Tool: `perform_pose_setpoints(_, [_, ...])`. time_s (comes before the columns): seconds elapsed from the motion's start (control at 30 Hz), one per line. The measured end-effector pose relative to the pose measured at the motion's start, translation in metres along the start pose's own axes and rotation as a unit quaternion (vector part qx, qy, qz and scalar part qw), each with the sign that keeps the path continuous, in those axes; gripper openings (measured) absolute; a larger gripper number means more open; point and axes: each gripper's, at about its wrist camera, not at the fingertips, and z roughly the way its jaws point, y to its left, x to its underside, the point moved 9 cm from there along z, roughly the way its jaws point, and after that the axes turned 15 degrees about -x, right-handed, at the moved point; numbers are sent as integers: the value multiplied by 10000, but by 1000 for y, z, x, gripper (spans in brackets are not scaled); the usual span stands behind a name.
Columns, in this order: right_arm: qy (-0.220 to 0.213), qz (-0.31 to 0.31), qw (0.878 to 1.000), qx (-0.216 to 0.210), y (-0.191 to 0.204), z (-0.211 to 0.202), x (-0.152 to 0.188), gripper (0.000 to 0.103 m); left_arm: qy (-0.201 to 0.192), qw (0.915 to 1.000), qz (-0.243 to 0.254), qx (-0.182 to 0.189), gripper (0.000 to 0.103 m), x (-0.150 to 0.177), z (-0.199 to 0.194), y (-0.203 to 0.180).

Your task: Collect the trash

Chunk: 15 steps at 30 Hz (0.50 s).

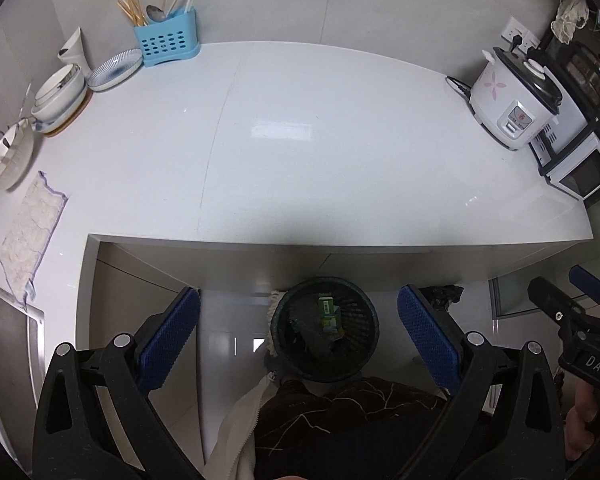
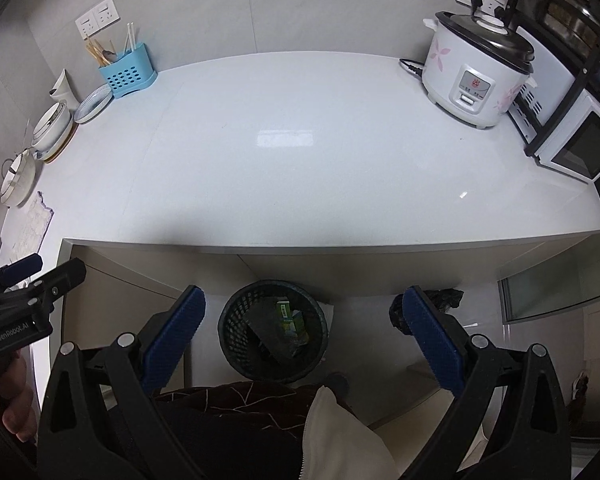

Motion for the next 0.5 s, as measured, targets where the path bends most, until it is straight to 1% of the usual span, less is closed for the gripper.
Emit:
perform_pose_setpoints(0.17, [-39, 10, 10000, 19, 0, -2, -2, 95, -19, 10000, 29, 11, 97, -1, 1, -1])
perform_pose_setpoints(0.5, [72, 39, 10000, -18, -2, 3, -1, 95, 10, 10000, 42, -53, 97, -1, 1, -2])
